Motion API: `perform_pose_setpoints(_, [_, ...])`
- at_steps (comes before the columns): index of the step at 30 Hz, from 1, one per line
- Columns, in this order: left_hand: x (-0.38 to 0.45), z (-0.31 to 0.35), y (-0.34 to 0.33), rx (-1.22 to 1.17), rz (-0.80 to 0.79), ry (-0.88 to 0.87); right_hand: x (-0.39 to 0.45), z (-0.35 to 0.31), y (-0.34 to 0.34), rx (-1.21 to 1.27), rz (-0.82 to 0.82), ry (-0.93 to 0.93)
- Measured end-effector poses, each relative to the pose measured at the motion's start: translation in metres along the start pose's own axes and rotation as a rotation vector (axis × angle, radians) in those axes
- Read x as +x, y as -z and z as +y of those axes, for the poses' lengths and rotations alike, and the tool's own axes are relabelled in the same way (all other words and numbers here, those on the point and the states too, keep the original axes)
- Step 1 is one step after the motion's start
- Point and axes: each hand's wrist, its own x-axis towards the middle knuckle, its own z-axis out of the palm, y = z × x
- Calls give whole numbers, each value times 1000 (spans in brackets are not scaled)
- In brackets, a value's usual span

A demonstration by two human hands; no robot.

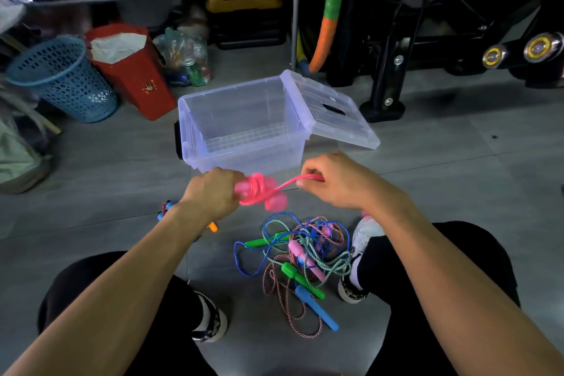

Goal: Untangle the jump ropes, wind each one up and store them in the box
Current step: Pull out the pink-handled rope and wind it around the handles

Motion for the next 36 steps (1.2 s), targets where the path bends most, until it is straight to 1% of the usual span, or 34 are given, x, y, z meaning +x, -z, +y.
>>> perform_pose_setpoints(1, [0,-2,1,-27,-98,-85,0,4,4,20,33,-6])
perform_pose_setpoints(2, [1,-3,0,-117,-195,-164,1,8,7,44,65,-14])
perform_pose_setpoints(3, [-1,-4,1,-251,-285,-204,2,11,9,76,96,-20])
perform_pose_setpoints(5, [-6,-2,4,-506,-401,-210,8,18,9,150,154,-35])
perform_pose_setpoints(7, [-10,-1,10,-679,-461,-189,14,24,4,200,193,-70])
perform_pose_setpoints(8, [-11,-2,13,-774,-467,-189,16,27,0,222,185,-85])
perform_pose_setpoints(9, [-12,-2,16,-918,-455,-193,17,28,-5,244,165,-88])
perform_pose_setpoints(11, [-14,1,21,-1327,-407,-167,18,31,-19,313,120,-115])
perform_pose_setpoints(12, [-14,3,23,-1489,-362,-138,18,31,-25,352,109,-147])
perform_pose_setpoints(13, [-13,4,24,-1580,-305,-111,18,30,-30,379,98,-173])
perform_pose_setpoints(14, [-11,5,24,-1605,-233,-72,18,28,-33,383,82,-184])
perform_pose_setpoints(15, [-8,4,23,-1586,-148,-20,17,24,-35,346,48,-179])
perform_pose_setpoints(17, [-1,1,18,-1402,22,94,14,13,-35,205,-51,-145])
perform_pose_setpoints(18, [2,-2,14,-1246,101,137,11,5,-35,141,-89,-121])
perform_pose_setpoints(20, [6,-7,5,-827,213,166,4,-9,-35,55,-96,-46])
perform_pose_setpoints(21, [6,-7,1,-650,231,169,0,-15,-35,15,-83,-4])
perform_pose_setpoints(22, [5,-4,-4,-543,233,147,-4,-20,-36,-26,-70,33])
perform_pose_setpoints(24, [0,7,-12,-425,214,41,-9,-28,-33,-73,-64,82])
perform_pose_setpoints(27, [-9,27,-17,-64,187,-88,-6,-28,-23,-56,-48,114])
perform_pose_setpoints(28, [-12,29,-16,23,165,-157,-4,-26,-17,-46,-27,110])
perform_pose_setpoints(29, [-12,27,-14,58,121,-234,-2,-22,-12,-31,-5,104])
perform_pose_setpoints(30, [-12,25,-13,29,63,-309,1,-17,-7,-12,12,96])
perform_pose_setpoints(32, [-14,19,-11,-163,-49,-410,7,-5,-1,37,19,71])
perform_pose_setpoints(34, [-20,18,-5,-446,-102,-421,11,10,1,120,7,3])
perform_pose_setpoints(36, [-28,21,6,-724,-154,-332,15,22,-1,186,15,-47])
